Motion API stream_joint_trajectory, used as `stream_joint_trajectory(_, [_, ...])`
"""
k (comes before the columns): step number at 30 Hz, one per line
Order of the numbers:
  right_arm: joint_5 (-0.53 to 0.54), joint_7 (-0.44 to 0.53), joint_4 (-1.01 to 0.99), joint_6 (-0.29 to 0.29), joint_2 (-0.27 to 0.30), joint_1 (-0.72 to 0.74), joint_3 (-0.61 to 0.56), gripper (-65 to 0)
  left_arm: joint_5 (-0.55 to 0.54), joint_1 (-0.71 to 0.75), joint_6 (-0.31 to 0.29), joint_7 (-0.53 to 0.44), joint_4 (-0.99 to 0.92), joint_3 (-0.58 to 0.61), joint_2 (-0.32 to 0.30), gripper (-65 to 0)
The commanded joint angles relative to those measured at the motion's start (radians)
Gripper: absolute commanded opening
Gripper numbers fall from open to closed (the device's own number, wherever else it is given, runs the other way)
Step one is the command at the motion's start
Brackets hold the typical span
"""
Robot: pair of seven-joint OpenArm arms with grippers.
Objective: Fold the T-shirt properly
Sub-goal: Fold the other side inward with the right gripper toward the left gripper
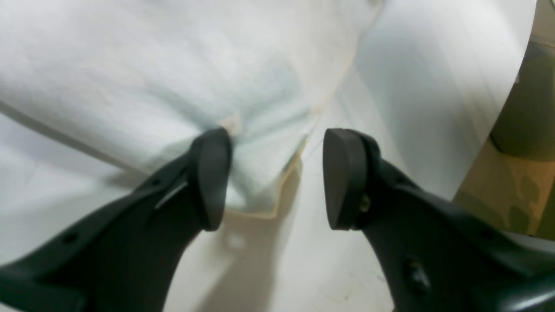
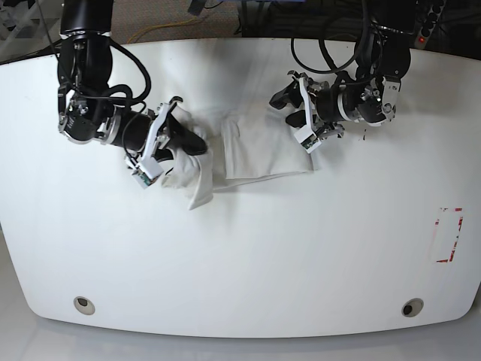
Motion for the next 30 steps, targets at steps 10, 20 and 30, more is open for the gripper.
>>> stream_joint_trajectory(10, [-0.261, 0.033, -0.054, 0.006, -0.212, 0.109, -0.081, -65.0, 0.033, 0.0, 0.023, 0.031, 0.004, -0.004, -0.006, -32.8])
stream_joint_trajectory(20, [-0.453, 0.033, -0.107, 0.009, -0.283, 0.135, -0.191, -13.5, 0.032, 0.0, 0.023, 0.028, 0.007, -0.007, -0.006, -32.8])
stream_joint_trajectory(30, [-0.299, 0.033, -0.107, 0.013, -0.276, 0.132, -0.138, -15.9, 0.016, 0.003, 0.017, -0.067, 0.099, -0.112, 0.001, -33.1])
